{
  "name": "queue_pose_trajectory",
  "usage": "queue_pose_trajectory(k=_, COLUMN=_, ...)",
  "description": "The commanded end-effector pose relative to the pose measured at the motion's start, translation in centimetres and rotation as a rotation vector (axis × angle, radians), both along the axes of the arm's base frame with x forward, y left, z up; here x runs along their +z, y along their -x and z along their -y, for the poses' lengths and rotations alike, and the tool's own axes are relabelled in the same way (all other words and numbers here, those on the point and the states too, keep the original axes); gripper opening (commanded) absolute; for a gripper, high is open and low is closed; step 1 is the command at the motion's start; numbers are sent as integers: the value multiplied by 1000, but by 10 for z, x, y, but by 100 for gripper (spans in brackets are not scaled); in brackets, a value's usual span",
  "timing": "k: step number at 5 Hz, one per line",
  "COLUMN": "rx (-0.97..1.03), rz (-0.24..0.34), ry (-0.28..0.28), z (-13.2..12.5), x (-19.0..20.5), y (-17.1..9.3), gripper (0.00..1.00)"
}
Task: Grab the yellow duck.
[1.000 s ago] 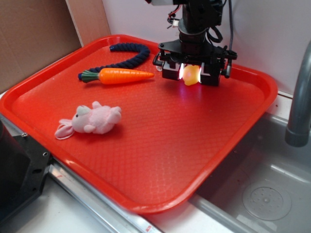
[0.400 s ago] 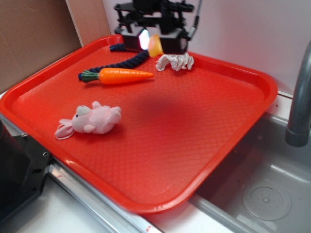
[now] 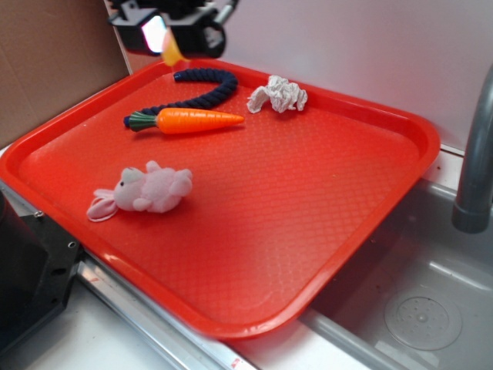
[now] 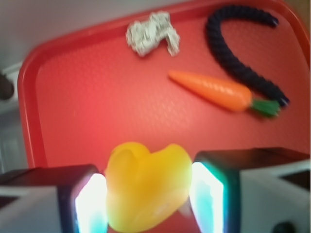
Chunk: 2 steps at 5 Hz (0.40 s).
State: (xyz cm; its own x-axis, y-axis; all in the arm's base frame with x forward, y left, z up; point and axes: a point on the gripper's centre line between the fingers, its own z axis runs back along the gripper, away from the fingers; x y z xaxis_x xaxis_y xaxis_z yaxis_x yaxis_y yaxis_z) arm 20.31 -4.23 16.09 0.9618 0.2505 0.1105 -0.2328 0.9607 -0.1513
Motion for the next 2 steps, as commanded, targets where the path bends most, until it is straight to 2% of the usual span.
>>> queue_pose_trajectory(k=1, rx=3, rz=27, ry=0, z=-18, x=12, y=23, gripper=0)
queue_pose_trajectory(k=2, rx=-4, rz=-45, ry=-25, z=-26, x=12, y=15, gripper=85)
